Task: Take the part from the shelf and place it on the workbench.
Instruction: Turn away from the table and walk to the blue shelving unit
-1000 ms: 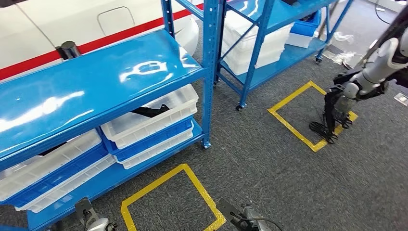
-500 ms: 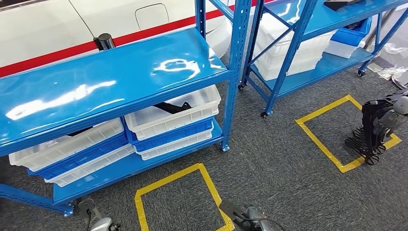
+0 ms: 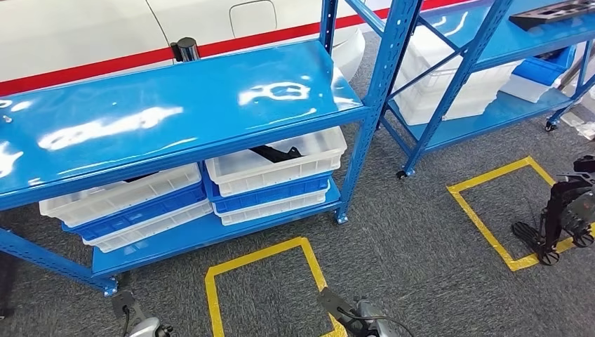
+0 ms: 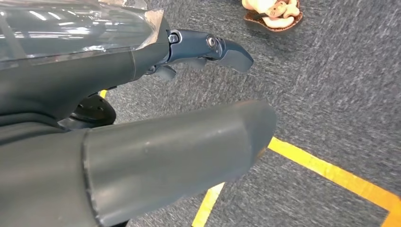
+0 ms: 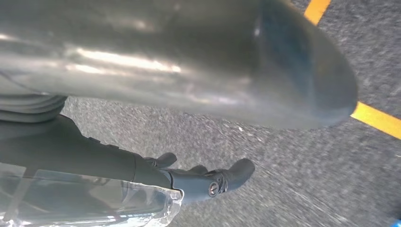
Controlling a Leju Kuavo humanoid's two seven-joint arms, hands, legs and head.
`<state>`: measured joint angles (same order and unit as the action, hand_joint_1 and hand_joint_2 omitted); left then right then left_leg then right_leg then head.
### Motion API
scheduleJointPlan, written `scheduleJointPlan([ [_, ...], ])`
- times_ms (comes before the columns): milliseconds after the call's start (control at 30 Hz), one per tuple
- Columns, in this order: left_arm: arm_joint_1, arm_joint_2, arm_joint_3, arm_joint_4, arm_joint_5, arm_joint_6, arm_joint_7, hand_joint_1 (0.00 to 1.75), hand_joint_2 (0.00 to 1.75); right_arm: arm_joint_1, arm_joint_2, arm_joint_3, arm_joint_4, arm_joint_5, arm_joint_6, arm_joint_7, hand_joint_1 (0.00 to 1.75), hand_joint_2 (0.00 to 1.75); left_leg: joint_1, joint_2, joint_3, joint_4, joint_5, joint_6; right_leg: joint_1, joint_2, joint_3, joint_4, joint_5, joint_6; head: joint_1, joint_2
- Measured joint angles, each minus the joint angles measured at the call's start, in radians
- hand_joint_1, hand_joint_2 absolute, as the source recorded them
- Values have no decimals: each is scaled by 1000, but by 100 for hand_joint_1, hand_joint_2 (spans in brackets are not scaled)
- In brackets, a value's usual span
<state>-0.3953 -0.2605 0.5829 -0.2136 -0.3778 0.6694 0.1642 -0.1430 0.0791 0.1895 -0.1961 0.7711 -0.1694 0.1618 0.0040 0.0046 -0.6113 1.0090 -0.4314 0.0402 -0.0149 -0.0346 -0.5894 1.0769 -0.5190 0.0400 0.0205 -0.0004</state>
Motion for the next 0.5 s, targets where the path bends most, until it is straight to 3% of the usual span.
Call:
scheduleJointPlan([
  [100, -1, 0, 0, 0, 2, -5, 0, 0, 0, 3, -2, -3, 0, -1, 6, 5, 0, 0, 2, -12, 3, -4, 2, 8, -1, 25, -92, 185, -70, -7, 2, 0],
  [133, 1, 0, 1, 0, 4, -8, -1, 0, 0, 5, -3, -3, 1, 0, 9, 9, 0, 0, 2, -17, 3, -4, 2, 8, -2, 27, -114, 222, -77, -3, 2, 0],
  [167, 3, 0, 2, 0, 6, -10, -2, 0, 0, 7, -4, -4, 1, 1, 10, 13, 0, 0, 2, -22, 3, -3, 1, 8, -3, 28, -118, 222, -68, 5, 2, 0],
  [200, 3, 1, 4, 0, 8, -11, -5, 0, 0, 8, -6, -4, 1, 2, 11, 15, 0, 0, 3, -27, 4, -2, 0, 6, -5, 28, -102, 182, -45, 15, 2, 0],
  [267, 3, 1, 6, 0, 11, -13, -10, 0, 0, 8, -8, -4, 1, 6, 11, 17, 0, 0, 2, -36, 3, 5, -4, -1, -10, 30, -41, 44, 12, 31, 2, 0],
  [333, 3, 1, 9, 0, 16, -13, -16, 0, 0, 7, -9, -4, 1, 9, 11, 16, 0, 0, -2, -41, -1, 14, -11, -10, -15, 34, -1, -40, 43, 28, 1, 0],
  [400, 3, 2, 10, 0, 19, -12, -20, 0, 0, 7, -8, -4, 1, 10, 11, 12, 0, 0, -3, -42, -3, 16, -12, -5, -15, 36, 5, -50, 47, 18, 0, 0],
  [500, 2, 2, 9, 0, 18, -12, -24, 0, 0, 5, -8, -6, 1, 5, 12, -4, 0, 0, -2, -41, 0, 12, -11, 5, -11, 37, 5, -50, 48, 17, 0, 0],
])
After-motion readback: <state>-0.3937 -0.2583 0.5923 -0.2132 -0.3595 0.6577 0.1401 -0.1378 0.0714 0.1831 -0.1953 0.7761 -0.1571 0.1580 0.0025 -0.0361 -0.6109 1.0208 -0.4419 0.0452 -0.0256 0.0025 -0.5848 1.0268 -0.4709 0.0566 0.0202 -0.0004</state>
